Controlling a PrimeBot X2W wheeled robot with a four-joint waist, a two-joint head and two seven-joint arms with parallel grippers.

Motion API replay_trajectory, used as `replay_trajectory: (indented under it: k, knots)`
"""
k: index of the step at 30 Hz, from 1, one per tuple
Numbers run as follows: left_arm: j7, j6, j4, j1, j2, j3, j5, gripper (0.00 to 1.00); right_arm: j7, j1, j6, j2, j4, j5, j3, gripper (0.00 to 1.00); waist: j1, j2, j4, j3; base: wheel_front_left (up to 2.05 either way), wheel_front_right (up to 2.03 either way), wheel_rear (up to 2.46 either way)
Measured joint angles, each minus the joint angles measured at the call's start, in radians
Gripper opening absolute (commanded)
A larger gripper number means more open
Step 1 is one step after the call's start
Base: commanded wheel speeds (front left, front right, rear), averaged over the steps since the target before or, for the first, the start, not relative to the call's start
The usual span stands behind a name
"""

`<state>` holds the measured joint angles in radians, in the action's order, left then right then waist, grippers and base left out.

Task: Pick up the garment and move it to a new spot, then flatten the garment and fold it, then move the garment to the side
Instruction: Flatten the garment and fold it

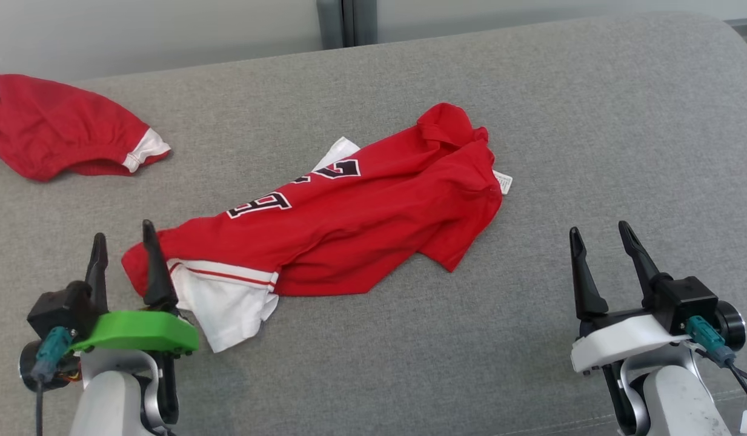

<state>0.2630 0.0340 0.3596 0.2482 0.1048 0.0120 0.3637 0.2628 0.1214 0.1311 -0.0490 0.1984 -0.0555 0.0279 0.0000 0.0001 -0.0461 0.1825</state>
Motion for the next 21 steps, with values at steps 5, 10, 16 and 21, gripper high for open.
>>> replay_trajectory:
  k: [5, 10, 16, 21]
  knots:
    - [0.001, -0.035, -0.102, -0.061, -0.031, -0.012, -0.072, 1.00, 0.000, -0.010, 0.000, 0.000, 0.020, 0.017, -0.003, 1.00, 0.0000, 0.0000, 0.033, -0.025, 0.00, 0.00, 0.00]
    - [0.001, -0.049, -0.145, -0.120, -0.050, -0.040, -0.086, 1.00, 0.000, 0.019, 0.000, 0.001, 0.069, 0.030, 0.015, 1.00, 0.0000, 0.0000, 0.079, -0.043, 0.00, 0.00, 0.00]
    - [0.001, -0.039, -0.176, -0.175, -0.054, -0.097, -0.058, 1.00, 0.000, 0.105, 0.000, 0.000, 0.220, 0.065, 0.073, 1.00, 0.0000, 0.0000, 0.147, -0.046, 0.00, 0.00, 0.00]
    - [0.001, -0.014, -0.191, -0.185, -0.055, -0.151, -0.035, 1.00, -0.015, 0.214, 0.000, 0.001, 0.365, 0.114, 0.114, 1.00, 0.0000, 0.0000, 0.206, -0.032, 0.00, 0.00, 0.00]
